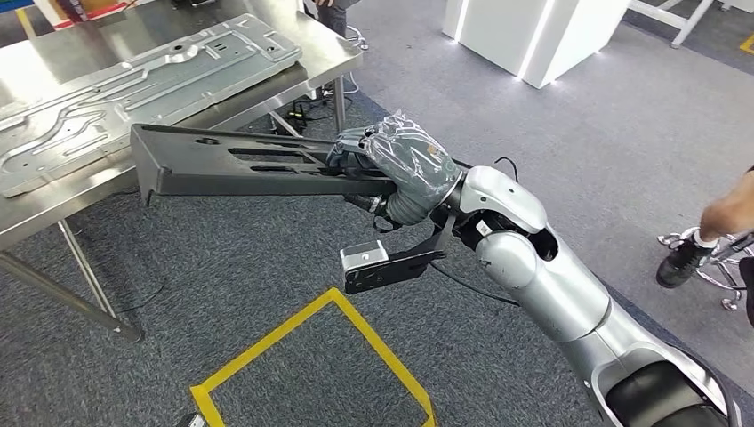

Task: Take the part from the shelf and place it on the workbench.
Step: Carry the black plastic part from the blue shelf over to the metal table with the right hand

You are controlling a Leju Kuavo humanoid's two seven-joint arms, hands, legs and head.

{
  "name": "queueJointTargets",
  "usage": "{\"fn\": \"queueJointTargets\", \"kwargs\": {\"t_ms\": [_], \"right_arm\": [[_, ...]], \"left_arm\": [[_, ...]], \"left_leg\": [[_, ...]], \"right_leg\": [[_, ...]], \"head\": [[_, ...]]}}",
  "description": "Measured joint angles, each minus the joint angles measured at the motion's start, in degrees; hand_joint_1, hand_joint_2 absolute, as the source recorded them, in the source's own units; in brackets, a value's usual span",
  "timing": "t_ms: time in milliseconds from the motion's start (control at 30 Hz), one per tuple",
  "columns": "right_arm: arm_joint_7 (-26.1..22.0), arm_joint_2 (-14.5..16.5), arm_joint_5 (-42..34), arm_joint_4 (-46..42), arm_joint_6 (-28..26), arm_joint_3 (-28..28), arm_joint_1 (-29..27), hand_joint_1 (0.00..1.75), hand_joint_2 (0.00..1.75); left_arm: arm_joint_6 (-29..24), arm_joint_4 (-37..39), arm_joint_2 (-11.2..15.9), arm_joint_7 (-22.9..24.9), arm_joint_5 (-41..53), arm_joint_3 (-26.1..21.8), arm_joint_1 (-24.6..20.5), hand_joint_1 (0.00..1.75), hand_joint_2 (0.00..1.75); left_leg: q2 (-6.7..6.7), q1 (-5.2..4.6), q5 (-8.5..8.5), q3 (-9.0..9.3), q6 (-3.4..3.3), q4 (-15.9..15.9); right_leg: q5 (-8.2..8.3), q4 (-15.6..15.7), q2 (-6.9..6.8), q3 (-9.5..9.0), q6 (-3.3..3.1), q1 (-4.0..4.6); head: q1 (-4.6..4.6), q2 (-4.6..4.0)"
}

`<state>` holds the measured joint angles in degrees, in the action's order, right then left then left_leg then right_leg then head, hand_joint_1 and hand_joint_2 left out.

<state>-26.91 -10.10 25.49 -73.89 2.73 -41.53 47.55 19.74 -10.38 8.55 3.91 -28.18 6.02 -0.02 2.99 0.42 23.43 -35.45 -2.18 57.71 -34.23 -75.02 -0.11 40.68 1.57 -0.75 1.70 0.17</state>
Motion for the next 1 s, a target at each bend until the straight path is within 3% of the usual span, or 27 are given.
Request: {"fn": "queueJointTargets", "kwargs": {"t_ms": [67, 133, 200, 267, 300, 333, 400, 467, 500, 533, 600, 667, 700, 767, 800, 867, 933, 1000], "right_arm": [[0.0, 0.0, 0.0, 0.0, 0.0, 0.0, 0.0, 1.69, 1.75], [0.0, -0.1, 0.0, 0.0, 0.0, 0.0, 0.1, 1.69, 1.75], [0.0, -0.1, 0.0, 0.0, 0.0, 0.0, 0.2, 1.69, 1.75], [0.0, -0.1, 0.0, -0.1, 0.0, 0.0, 0.3, 1.69, 1.75], [0.0, -0.1, 0.0, -0.1, 0.0, 0.0, 0.4, 1.69, 1.75], [0.0, 0.0, 0.0, -0.1, 0.0, 0.0, 0.5, 1.69, 1.75], [0.0, 0.0, 0.0, -0.1, 0.0, 0.0, 0.5, 1.69, 1.75], [0.0, 0.0, 0.0, -0.1, 0.0, 0.0, 0.5, 1.69, 1.75], [0.0, 0.0, 0.0, -0.1, 0.0, 0.0, 0.4, 1.69, 1.75], [0.0, 0.0, 0.0, -0.1, 0.0, -0.1, 0.3, 1.69, 1.75], [0.0, 0.0, 0.0, -0.1, 0.0, -0.1, 0.4, 1.69, 1.75], [0.0, 0.0, 0.0, -0.1, 0.0, -0.1, 0.5, 1.69, 1.75], [0.0, 0.0, 0.0, -0.1, 0.0, -0.1, 0.5, 1.69, 1.75], [0.0, 0.0, 0.0, -0.1, 0.0, -0.1, 0.6, 1.69, 1.75], [0.0, 0.1, 0.0, -0.1, 0.0, -0.1, 0.6, 1.69, 1.75], [0.0, 0.1, 0.0, -0.2, 0.0, -0.1, 0.7, 1.69, 1.75], [0.0, 0.0, 0.0, -0.2, 0.0, -0.1, 0.7, 1.69, 1.75], [0.0, -0.1, 0.0, -0.1, 0.0, -0.1, 0.4, 1.69, 1.75]], "left_arm": [[0.0, 0.0, 0.0, 0.0, 0.0, 0.0, 0.0, 0.00, 0.00], [0.0, 0.0, -0.1, 0.0, 0.0, 0.0, 0.0, 0.00, 0.00], [0.0, 0.0, -0.3, 0.0, 0.0, 0.0, 0.0, 0.00, 0.00], [0.0, 0.0, -0.2, 0.0, 0.0, 0.0, 0.2, 0.00, 0.00], [0.0, 0.0, -0.2, 0.0, 0.0, 0.0, 0.3, 0.00, 0.00], [0.0, 0.0, -0.2, 0.0, 0.0, 0.0, 0.4, 0.00, 0.00], [0.0, 0.0, -0.2, 0.0, 0.0, -0.1, 0.3, 0.00, 0.00], [0.0, 0.0, -0.1, 0.0, 0.0, -0.1, 0.0, 0.00, 0.00], [0.0, 0.0, -0.1, 0.0, 0.0, -0.1, 0.0, 0.00, 0.00], [0.0, 0.0, -0.1, 0.0, 0.0, -0.1, 0.1, 0.00, 0.00], [0.0, 0.0, 0.0, 0.0, 0.0, -0.1, 0.2, 0.00, 0.00], [0.0, 0.0, 0.1, 0.0, 0.0, -0.1, 0.1, 0.00, 0.00], [0.0, 0.0, 0.1, 0.0, 0.0, -0.1, 0.1, 0.00, 0.00], [0.0, 0.0, 0.1, 0.0, 0.0, -0.2, 0.2, 0.00, 0.00], [0.0, 0.0, 0.1, 0.0, 0.0, -0.2, 0.4, 0.00, 0.00], [0.0, 0.0, 0.1, 0.0, 0.0, -0.2, 0.4, 0.00, 0.00], [0.0, 0.0, 0.1, 0.0, 0.0, -0.2, 0.1, 0.00, 0.00], [0.0, 0.0, 0.1, 0.0, 0.0, -0.2, -0.2, 0.00, 0.00]], "left_leg": [[1.80, -0.23, 0.08, 0.02, -0.02, 0.3], [3.38, -0.25, 0.11, -0.24, 0.16, 0.6], [4.86, 0.17, -0.08, -0.84, 0.81, 0.6], [6.29, 0.48, -0.39, -1.19, 1.65, 0.3], [5.85, 0.34, -0.26, -1.28, 1.96, 0.4], [4.40, 0.15, 0.37, -1.69, 2.23, 1.3], [-0.02, 0.00, 3.29, -4.21, 2.73, 6.8], [-2.25, 0.41, 6.08, -7.81, 3.30, 13.8], [-2.56, 0.65, 6.23, -8.68, 3.56, 15.4], [-2.77, 0.87, 5.37, -8.44, 3.80, 14.9], [-4.02, 1.10, 1.84, -4.78, 4.10, 7.9], [-5.36, 0.79, -0.24, -1.42, 3.69, 1.7], [-5.54, 0.59, -0.33, -0.90, 3.33, 0.6], [-4.45, 0.38, -0.22, -1.05, 2.47, 0.7], [-3.96, 0.45, -0.23, -0.98, 2.12, 0.6], [-3.02, 0.67, -0.32, -0.69, 1.35, 0.3], [-2.08, 0.70, -0.35, -0.59, 0.80, 0.2], [-0.94, 0.53, -0.29, -0.61, 0.52, 0.3]], "right_leg": [[3.90, 4.7, 0.74, -1.59, -0.65, 0.12], [7.33, 12.3, 3.91, -4.68, -1.58, 0.03], [8.06, 15.7, 5.94, -6.11, -2.01, 0.09], [8.27, 16.5, 4.58, -6.61, -2.04, 0.08], [8.44, 17.1, 3.74, -7.03, -2.18, -0.11], [8.64, 17.8, 2.82, -7.52, -2.34, -0.31], [8.77, 18.6, 0.95, -8.27, -2.61, -0.37], [8.52, 18.5, -0.92, -8.44, -2.61, -0.27], [8.33, 18.4, -1.79, -8.46, -2.52, -0.27], [8.10, 18.2, -2.59, -8.48, -2.37, -0.31], [7.46, 17.6, -4.05, -8.64, -1.88, -0.41], [6.81, 17.1, -5.18, -8.73, -1.21, -0.21], [6.60, 16.9, -5.65, -8.78, -0.90, -0.03], [6.37, 16.9, -6.49, -9.00, -0.37, 0.07], [6.09, 16.8, -6.23, -9.09, -0.04, -0.06], [4.28, 14.3, -3.66, -8.10, 0.40, -0.42], [1.03, 7.7, -0.76, -4.76, 0.42, -0.47], [-1.03, 1.0, -0.06, -0.88, 0.30, -0.36]], "head": [[-0.01, 0.00], [0.04, 0.00], [0.05, 0.00], [0.01, 0.00], [0.07, 0.00], [0.24, 0.00], [0.54, 0.00], [0.61, 0.00], [0.63, 0.00], [0.62, 0.00], [0.64, 0.00], [0.63, 0.00], [0.59, 0.00], [0.55, 0.00], [0.54, 0.00], [0.54, 0.00], [0.52, 0.00], [0.52, 0.00]]}}
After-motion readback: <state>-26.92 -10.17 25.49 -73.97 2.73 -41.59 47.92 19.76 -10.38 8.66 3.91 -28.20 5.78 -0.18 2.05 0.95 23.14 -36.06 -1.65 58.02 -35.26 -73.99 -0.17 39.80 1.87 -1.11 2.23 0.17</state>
